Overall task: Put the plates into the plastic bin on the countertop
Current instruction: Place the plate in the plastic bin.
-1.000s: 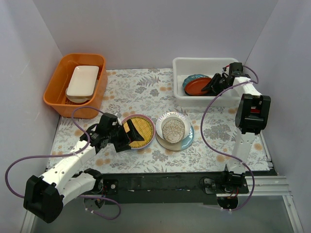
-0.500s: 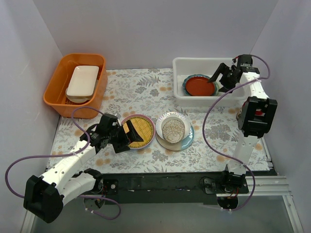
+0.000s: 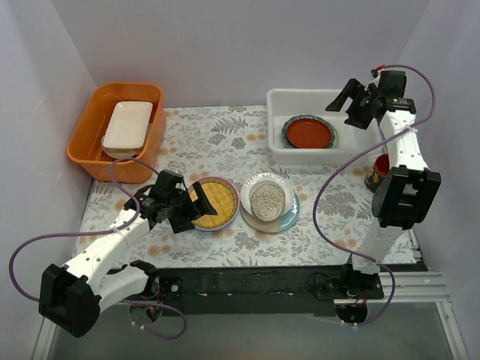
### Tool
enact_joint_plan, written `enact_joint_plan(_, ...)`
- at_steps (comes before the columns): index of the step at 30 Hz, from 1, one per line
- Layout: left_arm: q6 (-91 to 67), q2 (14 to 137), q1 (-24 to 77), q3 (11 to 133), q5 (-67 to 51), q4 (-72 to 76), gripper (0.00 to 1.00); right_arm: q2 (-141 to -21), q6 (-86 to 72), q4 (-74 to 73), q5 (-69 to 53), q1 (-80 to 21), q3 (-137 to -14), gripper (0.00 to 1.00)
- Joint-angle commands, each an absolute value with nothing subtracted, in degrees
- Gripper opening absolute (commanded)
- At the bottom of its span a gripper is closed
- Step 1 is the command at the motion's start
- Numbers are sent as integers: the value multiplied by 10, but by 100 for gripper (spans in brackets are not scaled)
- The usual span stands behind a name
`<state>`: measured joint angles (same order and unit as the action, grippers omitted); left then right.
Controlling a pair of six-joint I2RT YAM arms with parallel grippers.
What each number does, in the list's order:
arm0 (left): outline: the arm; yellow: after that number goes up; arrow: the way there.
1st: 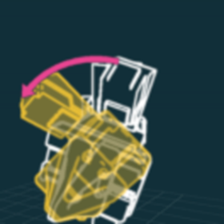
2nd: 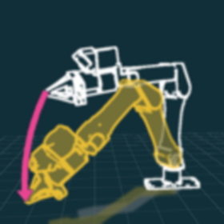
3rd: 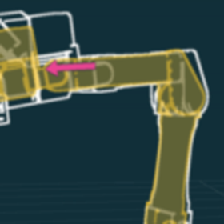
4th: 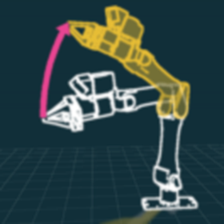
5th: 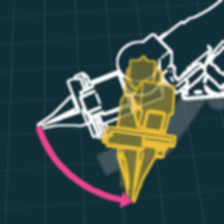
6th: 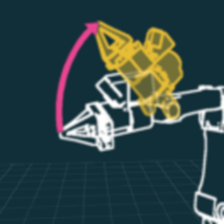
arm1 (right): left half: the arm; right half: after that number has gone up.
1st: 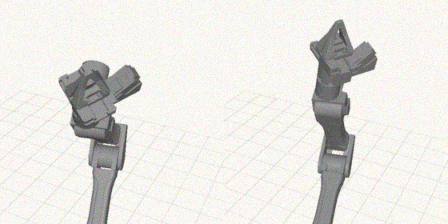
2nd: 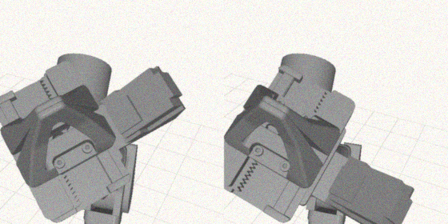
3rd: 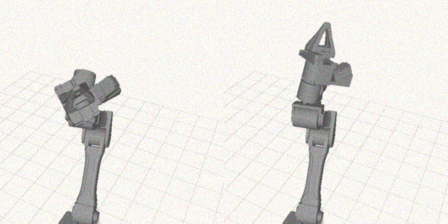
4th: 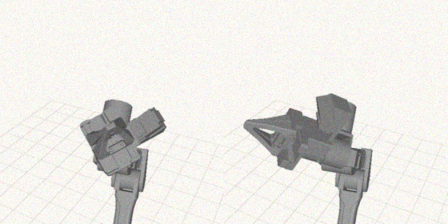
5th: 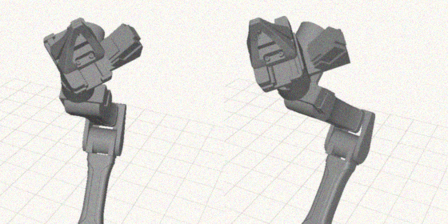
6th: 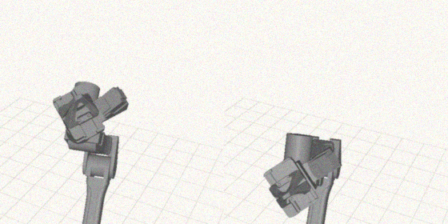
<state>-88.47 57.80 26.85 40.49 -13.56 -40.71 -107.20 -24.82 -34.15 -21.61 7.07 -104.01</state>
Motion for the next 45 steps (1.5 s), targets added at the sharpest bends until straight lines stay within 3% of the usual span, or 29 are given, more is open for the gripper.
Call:
enact_joint_plan(1, -876, 591, 271, 449, -91, -430, 98, -1020, -234, -331, -238, 58, -1022, 98)
enact_joint_plan(10, -857, 646, 265, 483, -77, -427, 98, -969, -208, -359, -255, 1, -1000, 97)
enact_joint_plan(28, -823, 694, 207, 493, -62, -433, 98, -911, -200, -360, -177, -255, -891, 96)
enact_joint_plan(45, -814, 742, 190, 483, -60, -374, 95, -877, -230, -304, -178, -312, -777, 95)
